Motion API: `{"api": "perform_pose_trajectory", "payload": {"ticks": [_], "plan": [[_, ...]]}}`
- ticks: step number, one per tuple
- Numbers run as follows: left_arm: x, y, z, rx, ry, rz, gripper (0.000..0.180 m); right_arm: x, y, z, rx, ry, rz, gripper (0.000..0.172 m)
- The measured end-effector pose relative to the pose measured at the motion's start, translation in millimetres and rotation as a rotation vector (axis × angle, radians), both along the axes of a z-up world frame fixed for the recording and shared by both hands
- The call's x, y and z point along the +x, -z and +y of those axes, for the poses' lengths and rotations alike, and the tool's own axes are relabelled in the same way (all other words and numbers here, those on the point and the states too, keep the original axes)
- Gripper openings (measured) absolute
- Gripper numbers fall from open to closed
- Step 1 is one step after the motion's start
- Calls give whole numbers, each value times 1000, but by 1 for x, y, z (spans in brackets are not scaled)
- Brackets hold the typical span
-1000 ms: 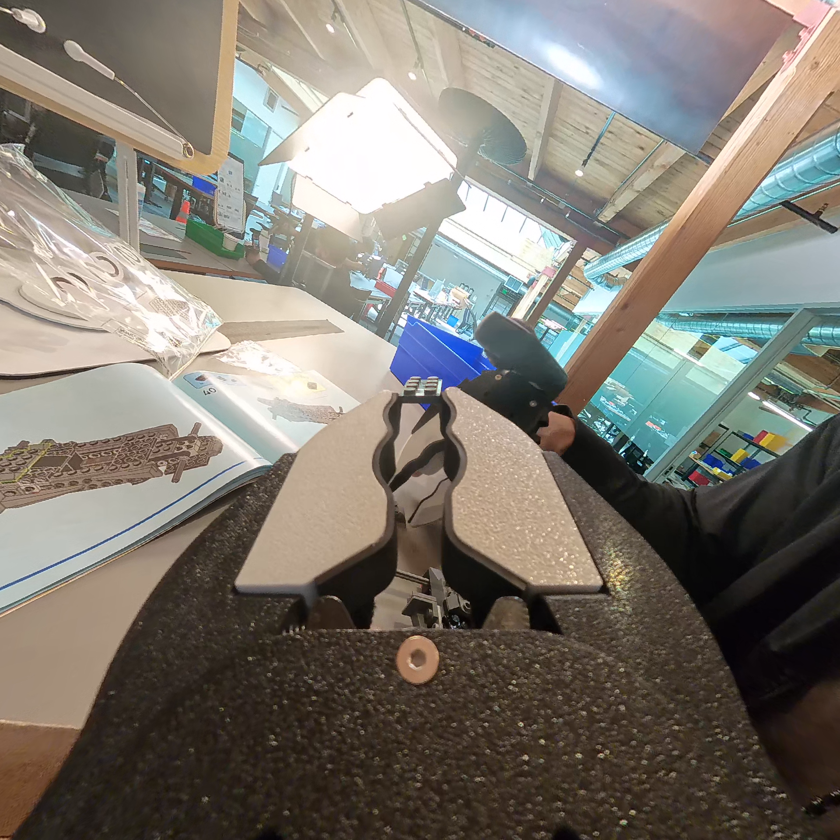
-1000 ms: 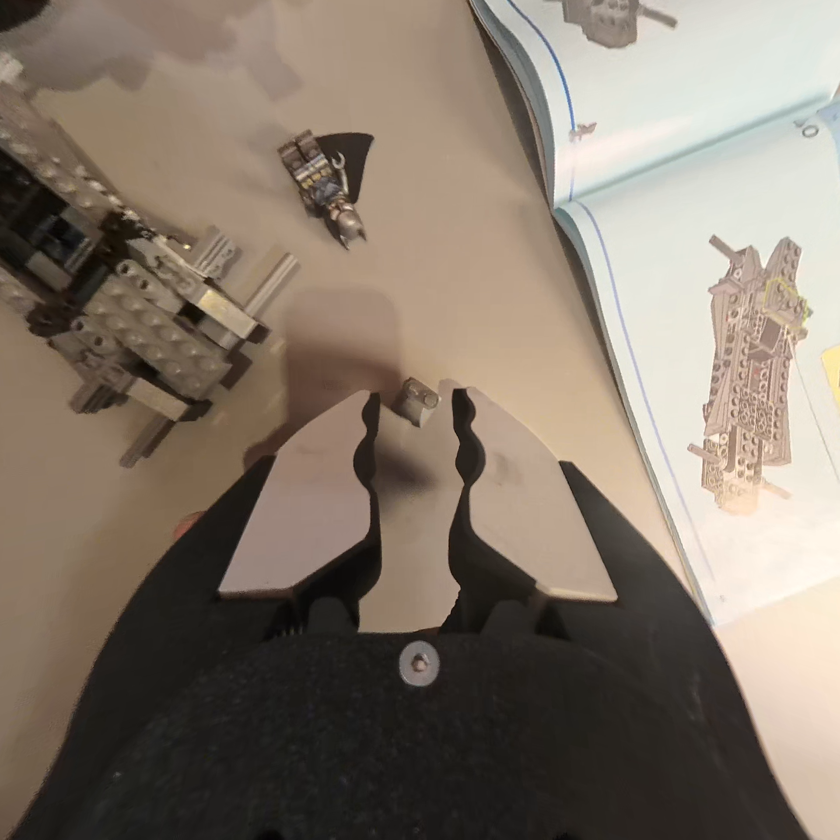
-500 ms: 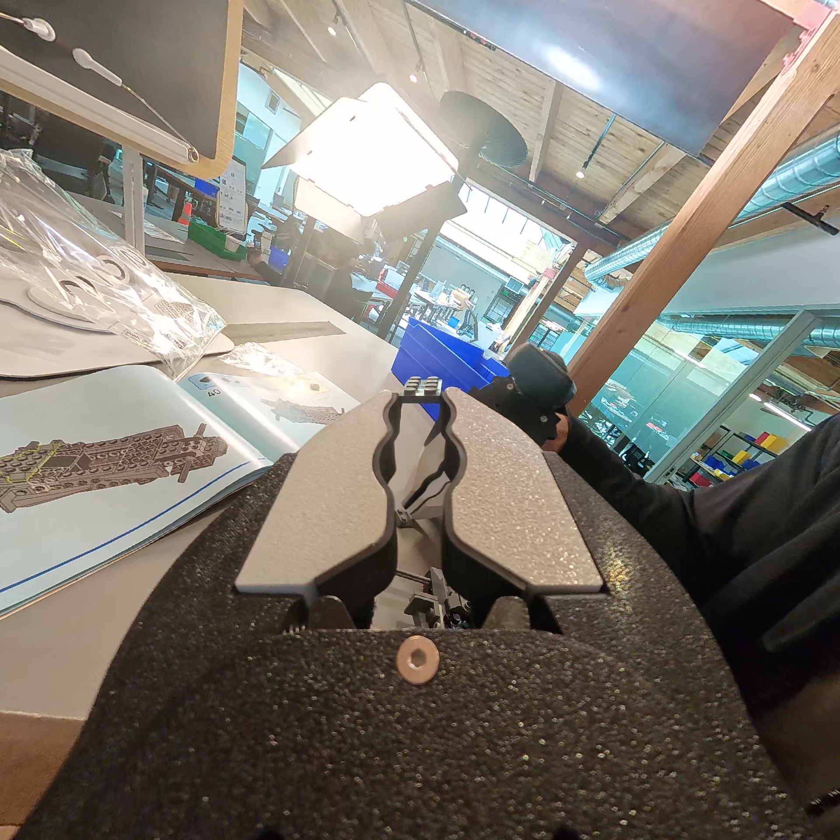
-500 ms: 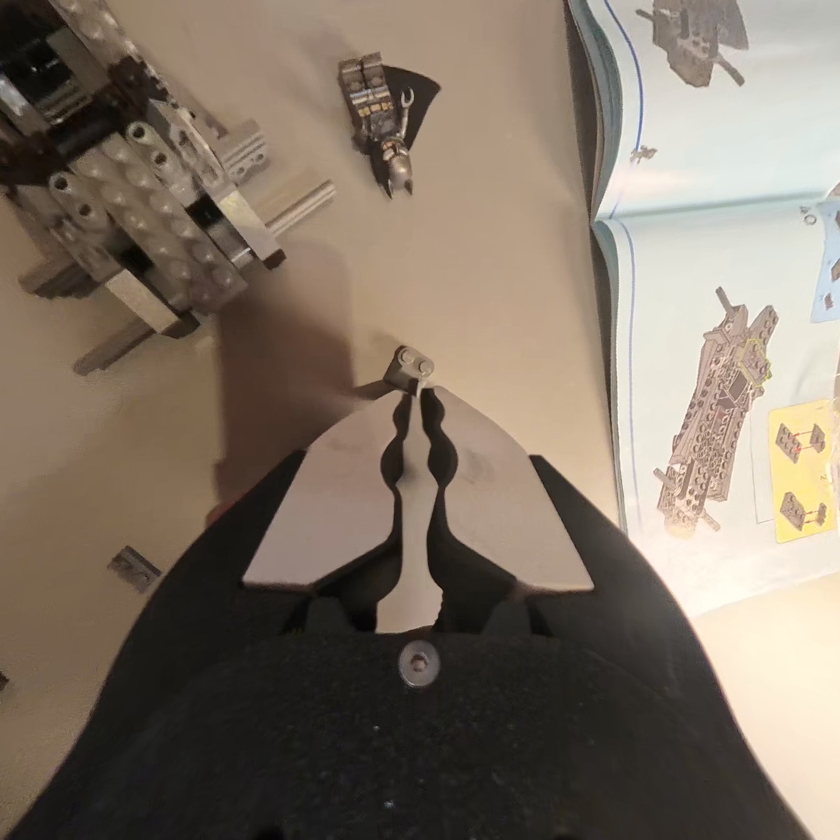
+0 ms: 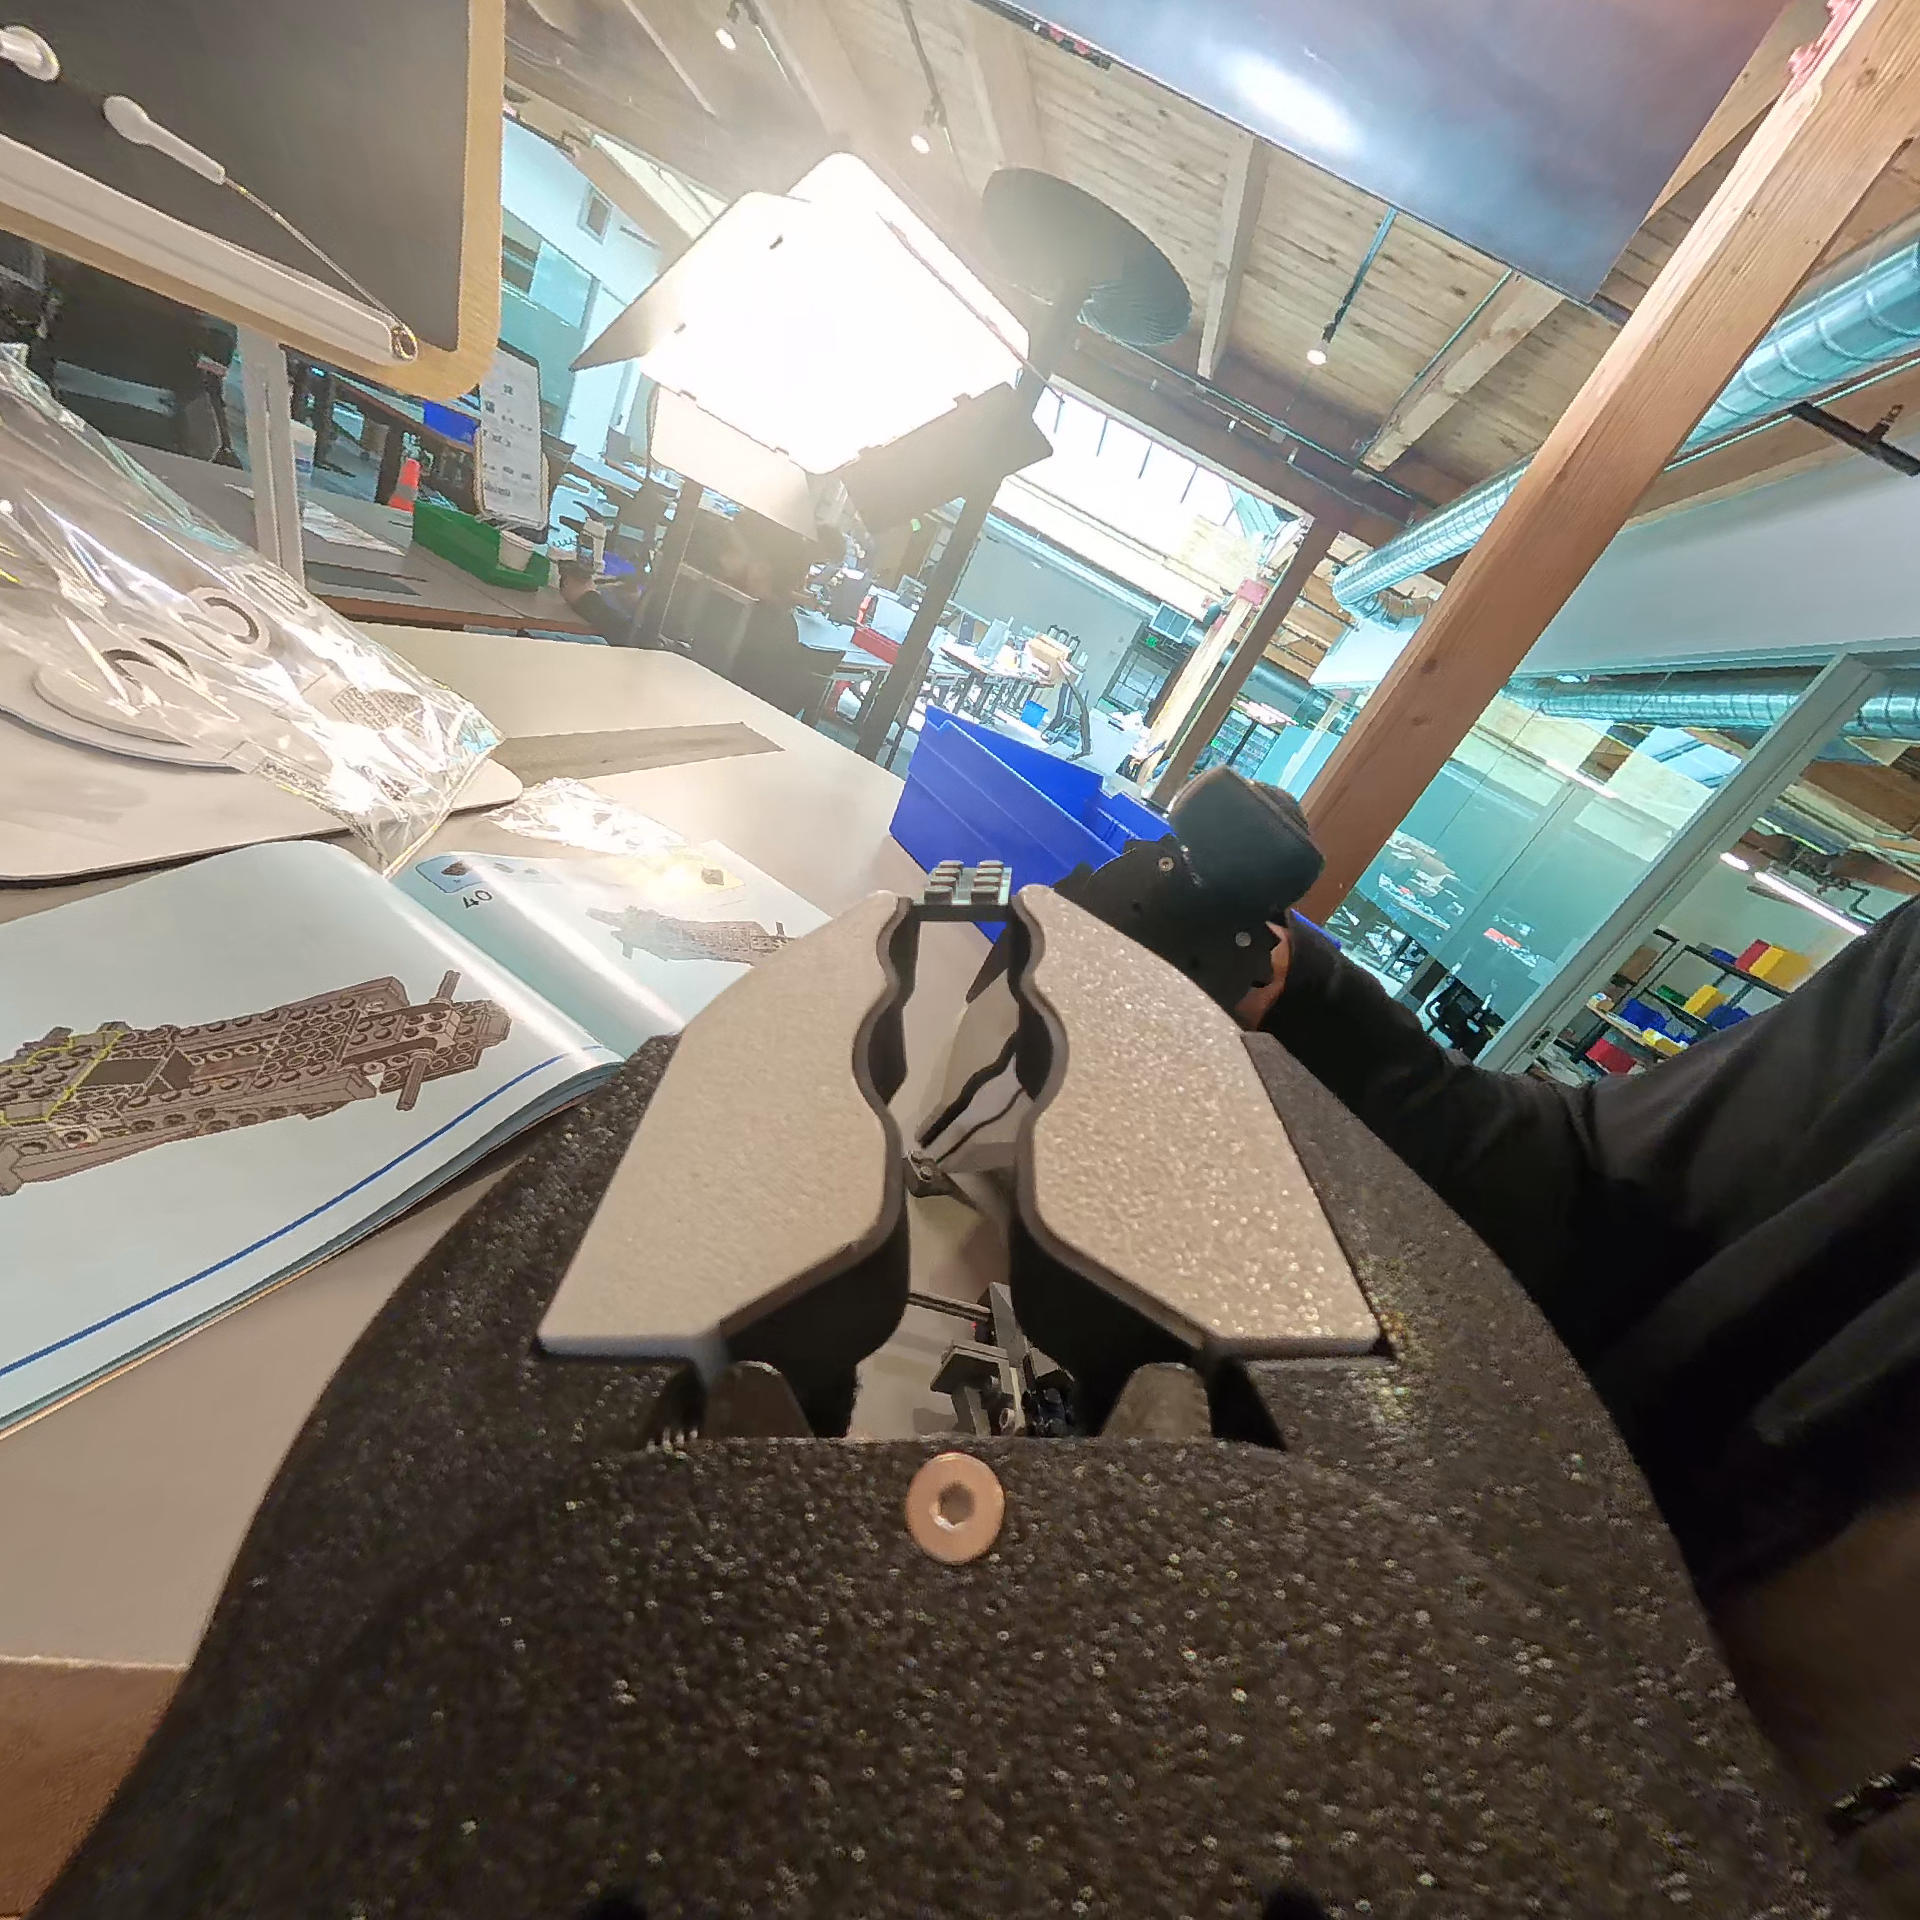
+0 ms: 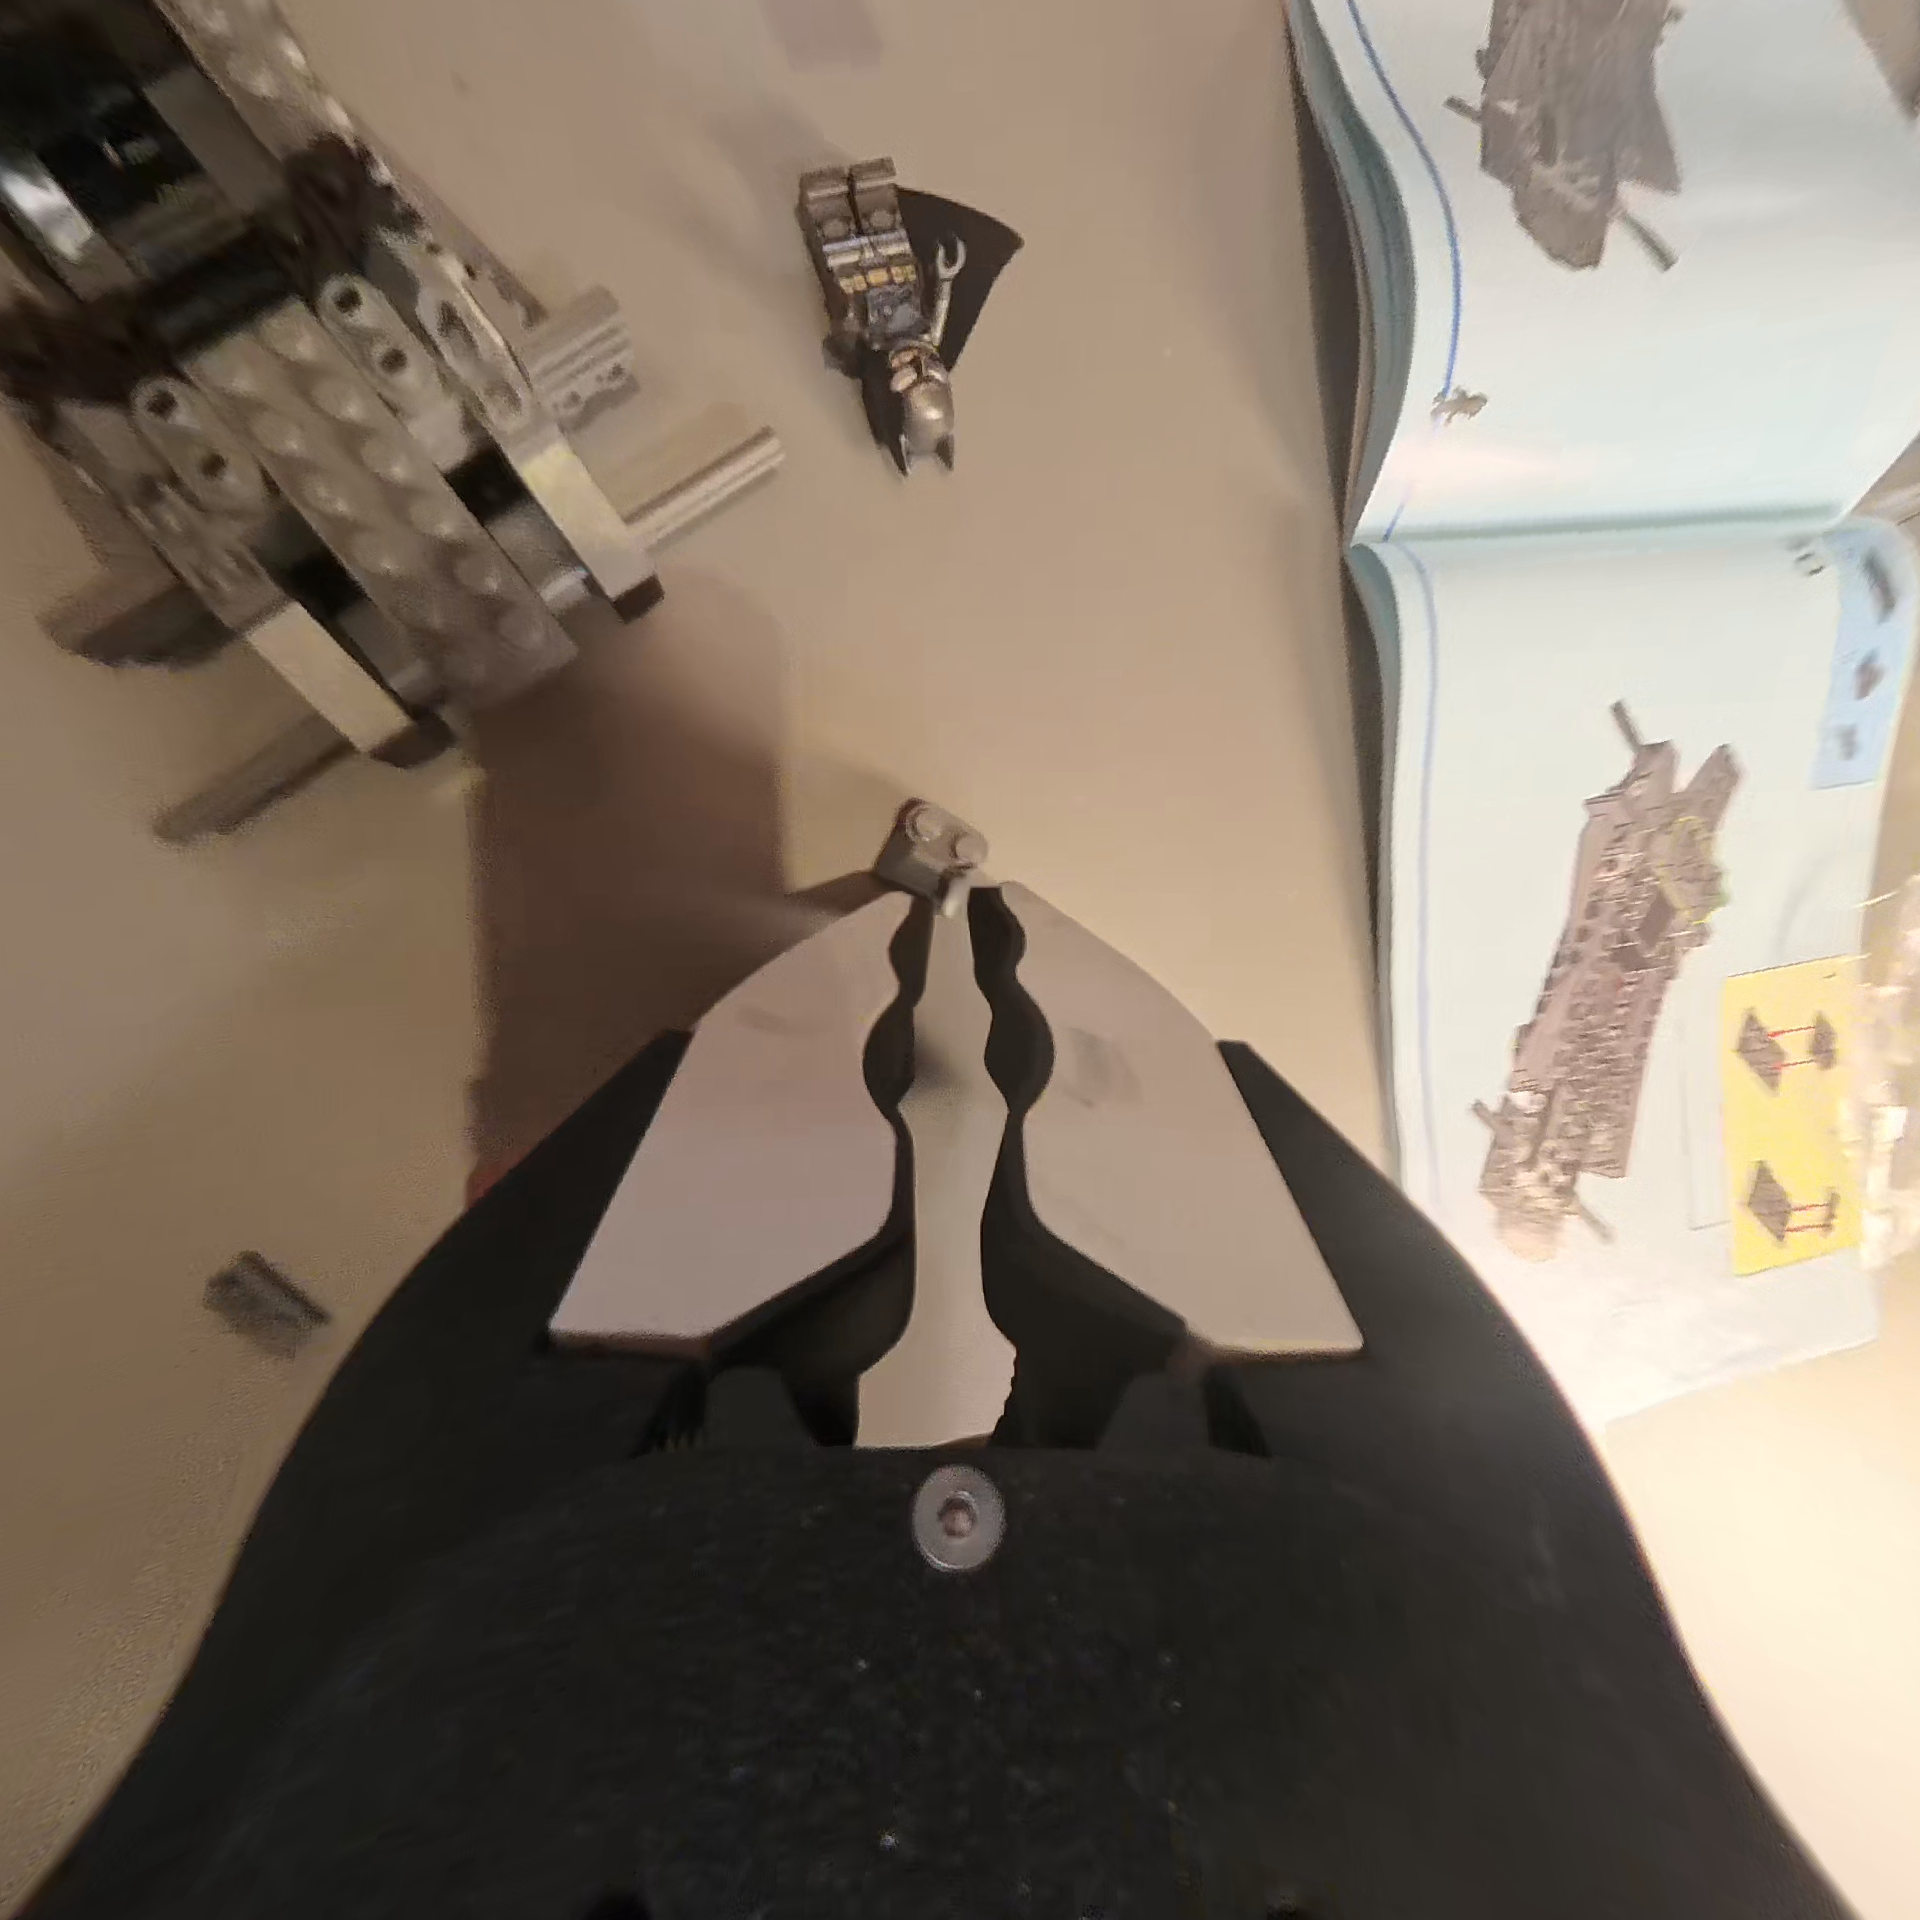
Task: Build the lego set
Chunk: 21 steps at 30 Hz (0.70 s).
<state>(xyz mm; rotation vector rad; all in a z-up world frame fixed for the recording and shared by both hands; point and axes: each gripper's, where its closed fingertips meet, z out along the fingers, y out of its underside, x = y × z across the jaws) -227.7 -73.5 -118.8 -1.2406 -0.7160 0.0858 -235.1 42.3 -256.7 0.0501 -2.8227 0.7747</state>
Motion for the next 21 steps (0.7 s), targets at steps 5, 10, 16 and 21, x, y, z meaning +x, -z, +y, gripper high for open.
{"api": "perform_pose_trajectory", "payload": {"ticks": [5, 10, 16, 21], "plan": [[4, -2, 3, -25, 10, 47, 16, -16, -1, 11, 19, 19, 92, 8], [6, -4, 5, -76, -10, 105, 16, -6, -4, 5, -36, 121, -99, 30], [7, -1, 10, -124, -10, 117, 17, 1, 0, -4, -48, 136, -171, 38], [7, -2, 10, -123, -11, 119, 17, 4, 1, -7, -28, 72, -135, 18]]}}
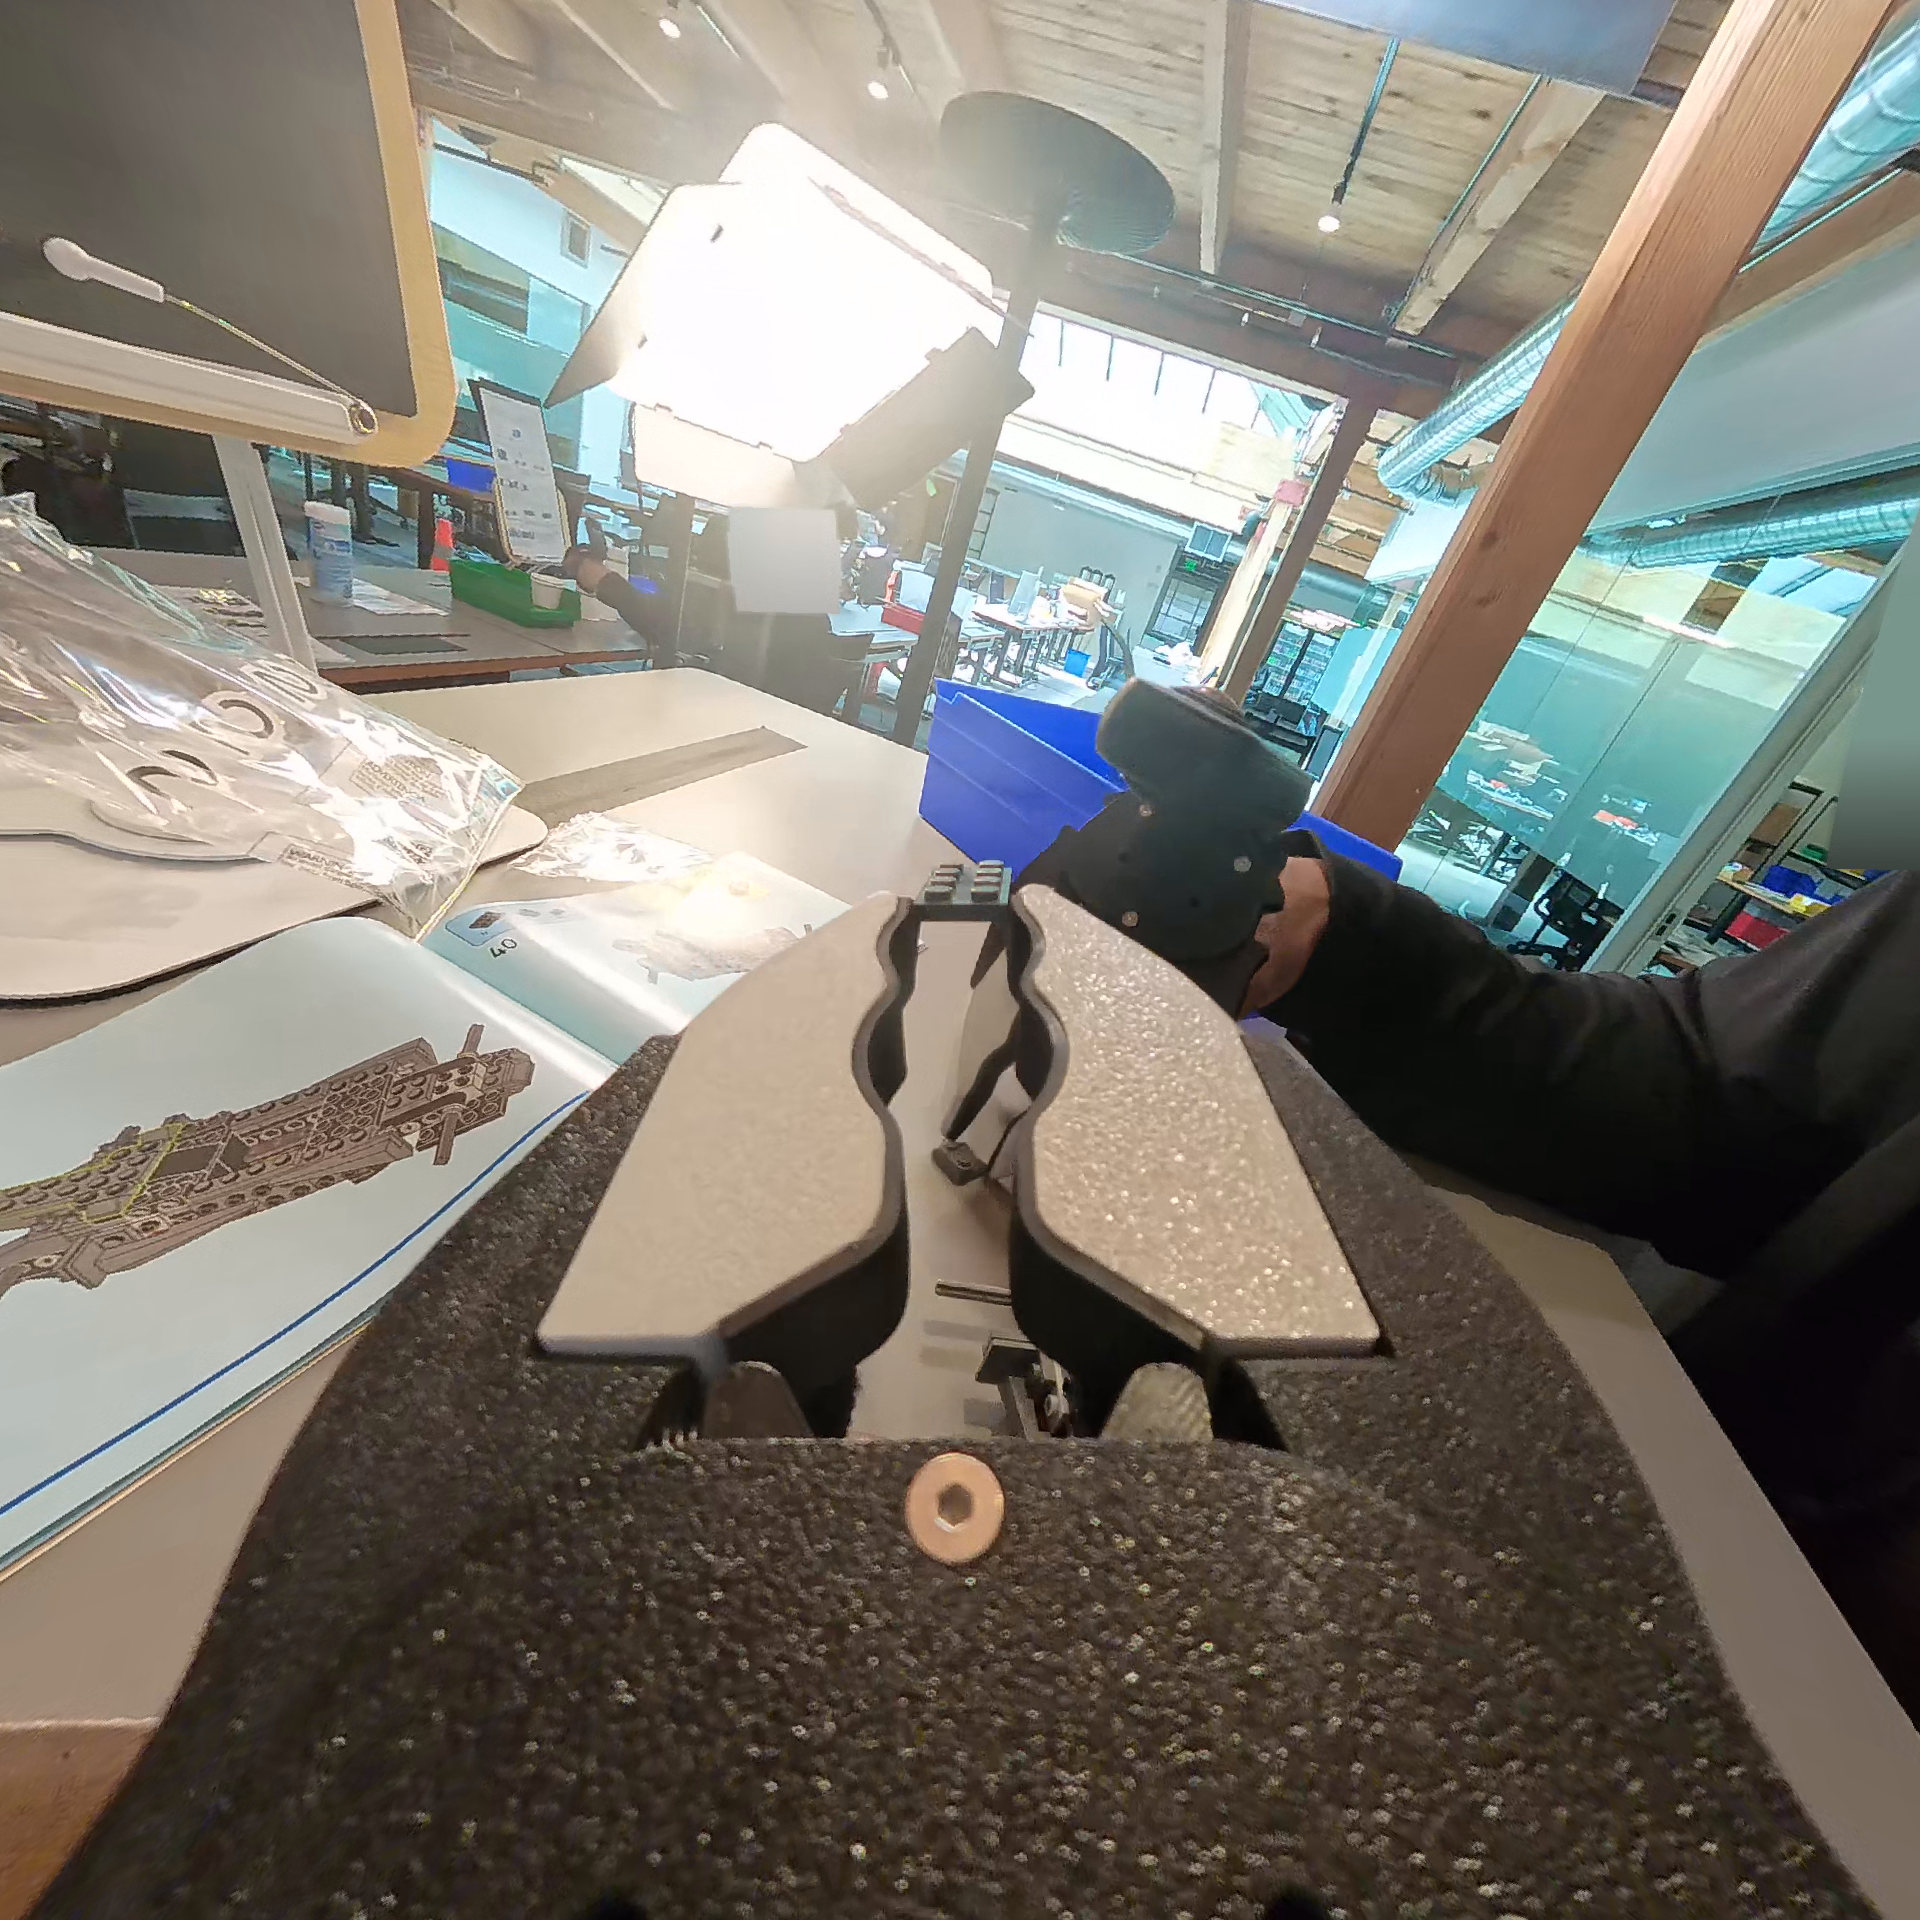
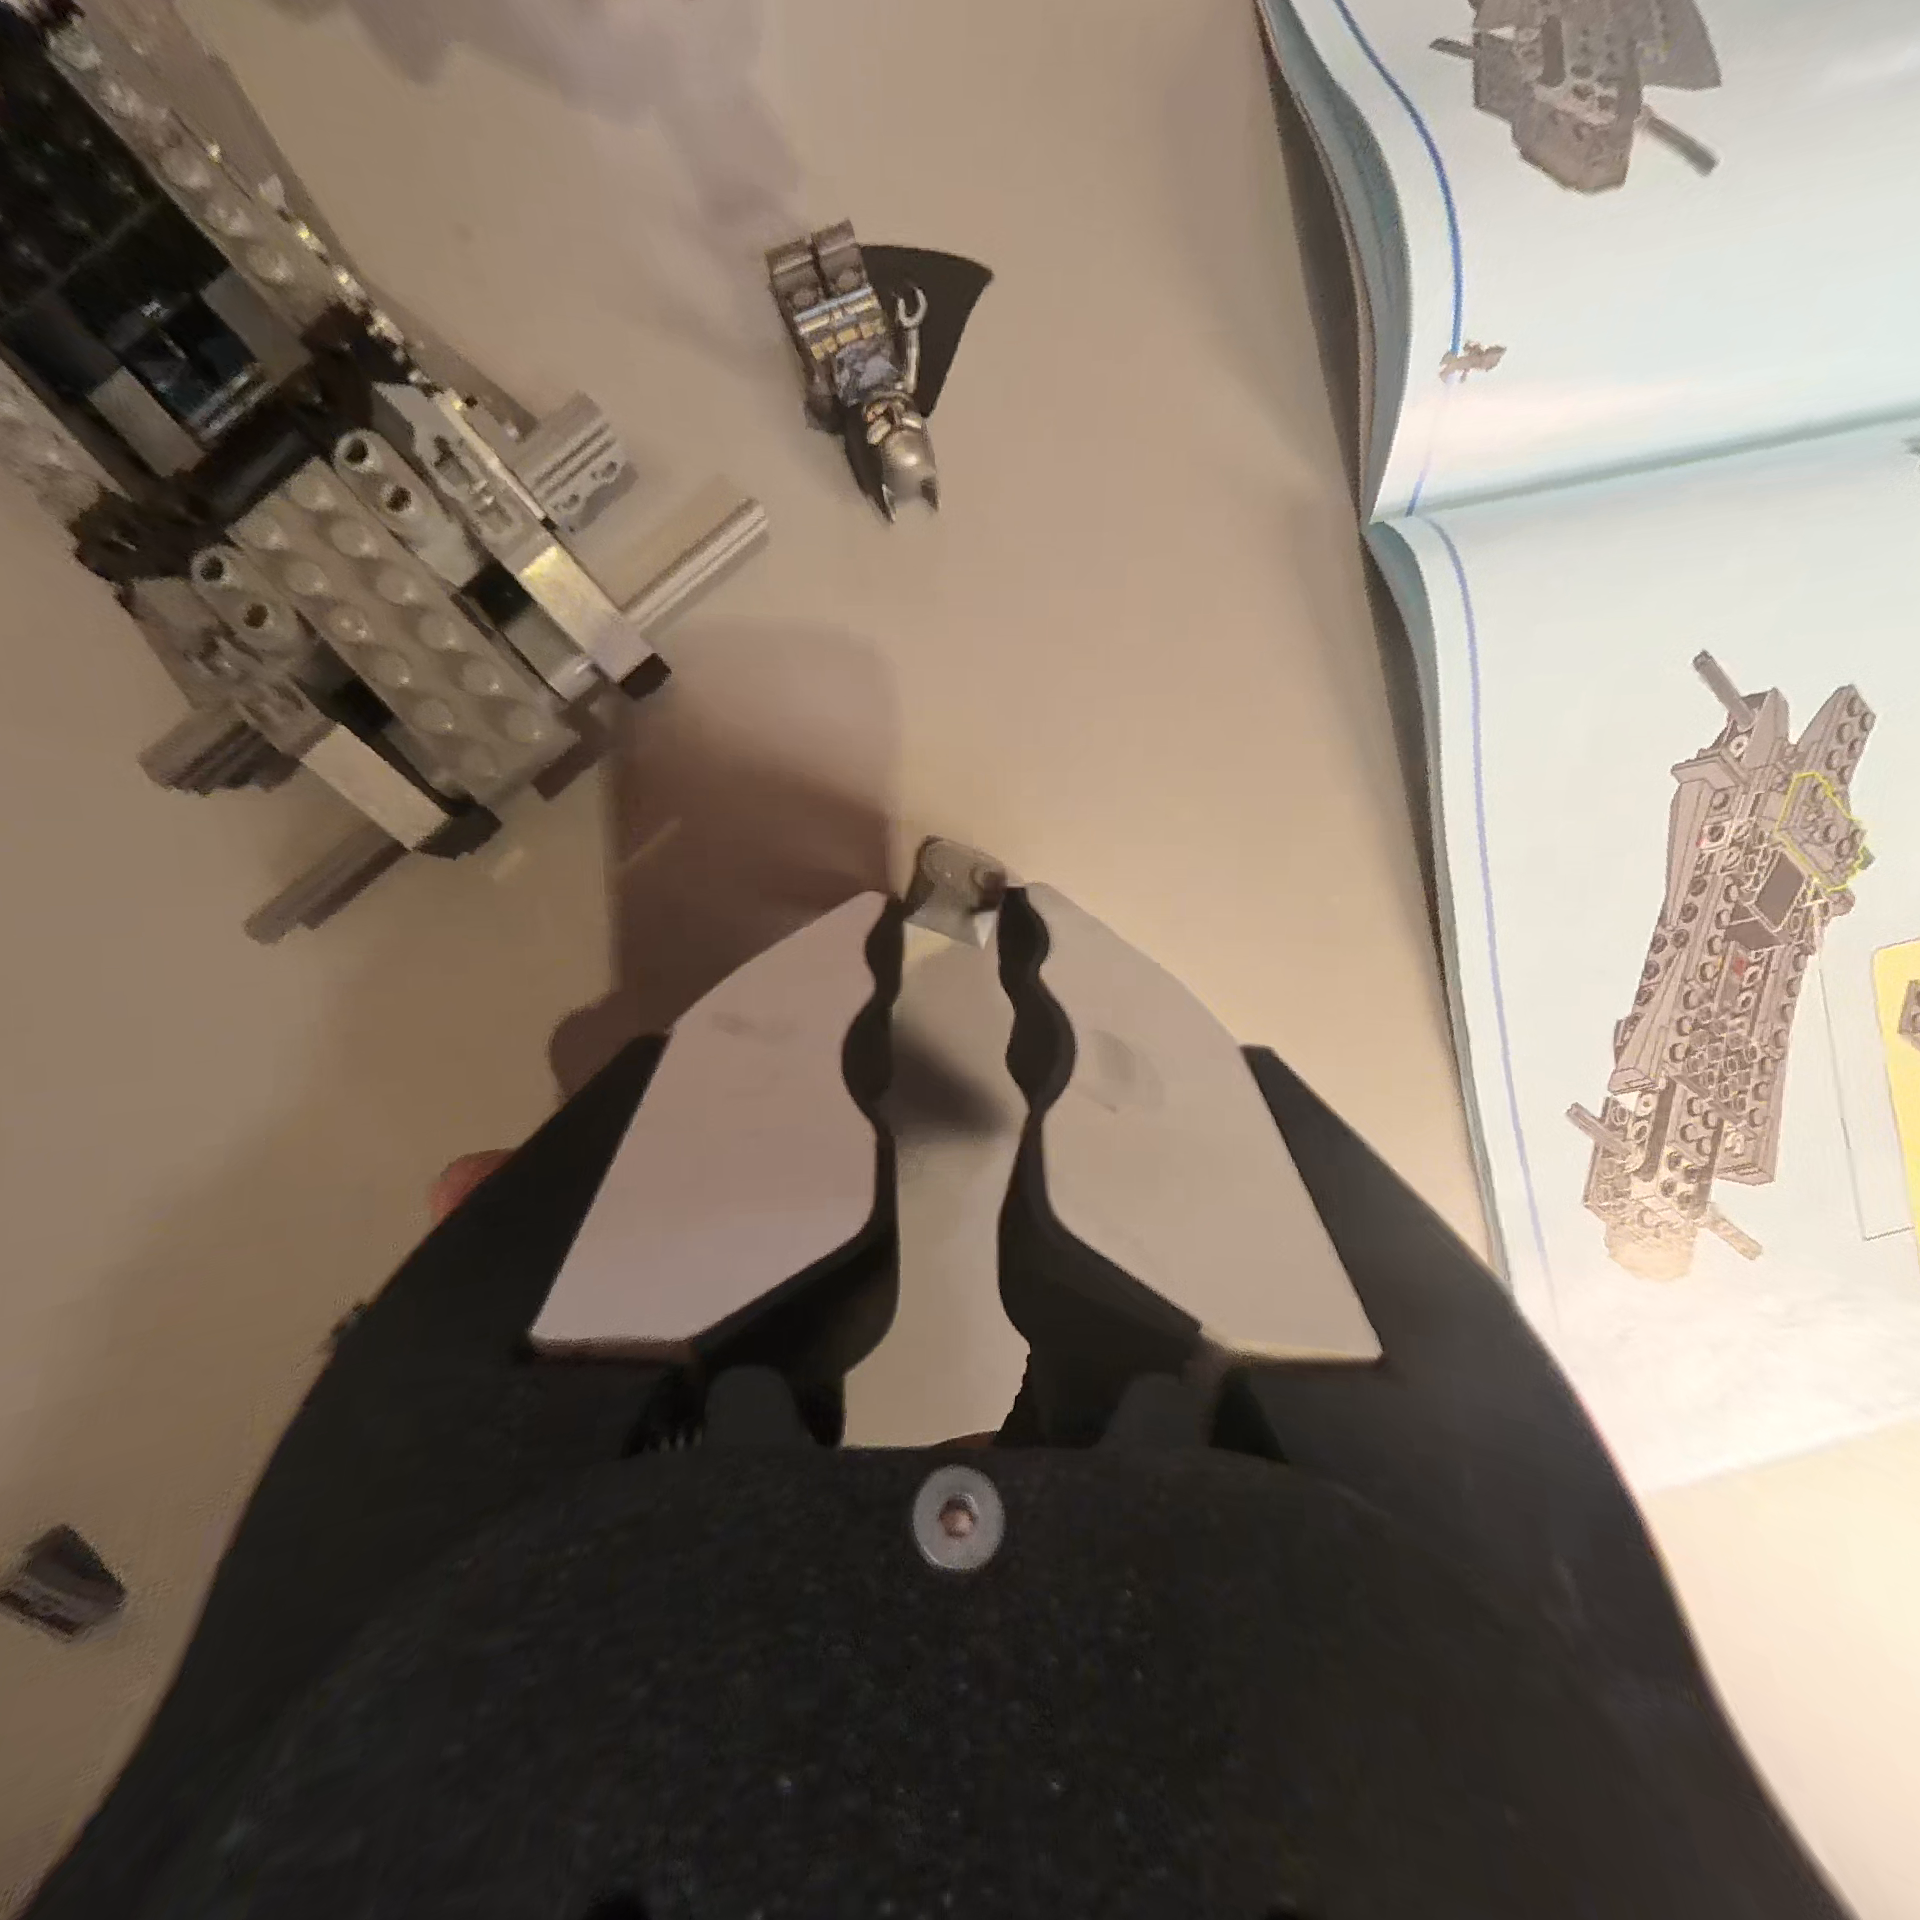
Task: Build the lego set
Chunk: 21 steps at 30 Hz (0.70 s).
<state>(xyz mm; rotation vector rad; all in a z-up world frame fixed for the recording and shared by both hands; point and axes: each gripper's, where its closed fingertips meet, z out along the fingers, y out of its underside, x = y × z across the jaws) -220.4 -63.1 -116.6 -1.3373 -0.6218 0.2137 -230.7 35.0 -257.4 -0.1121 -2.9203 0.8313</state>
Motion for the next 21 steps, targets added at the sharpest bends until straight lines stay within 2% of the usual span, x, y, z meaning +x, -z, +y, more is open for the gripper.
{"api": "perform_pose_trajectory", "payload": {"ticks": [5, 6, 9, 10, 12, 14, 17, 21], "plan": [[1, -1, 2, 5, 12, -2, 16, 1, -1, -1, -3, -211, 140, 12], [2, -2, 3, 4, 15, 0, 16, 0, 0, 0, 9, -259, 175, 0], [3, -1, 5, 0, 20, 0, 17, 1, 0, 3, 15, -352, 229, 0], [3, -1, 5, -2, 21, 1, 17, -1, -1, 4, 18, -345, 230, 1], [3, 0, 5, -8, 19, 0, 17, -8, -3, 6, 25, -276, 228, 15], [2, 0, 4, -11, 16, 0, 16, -9, -5, 3, 16, -182, 158, 19], [3, 0, 5, -19, 13, 1, 17, -5, -9, -8, -26, -26, 24, 37], [5, -1, 6, -29, 14, 9, 16, -1, -14, -20, -72, 146, -61, 36]]}}
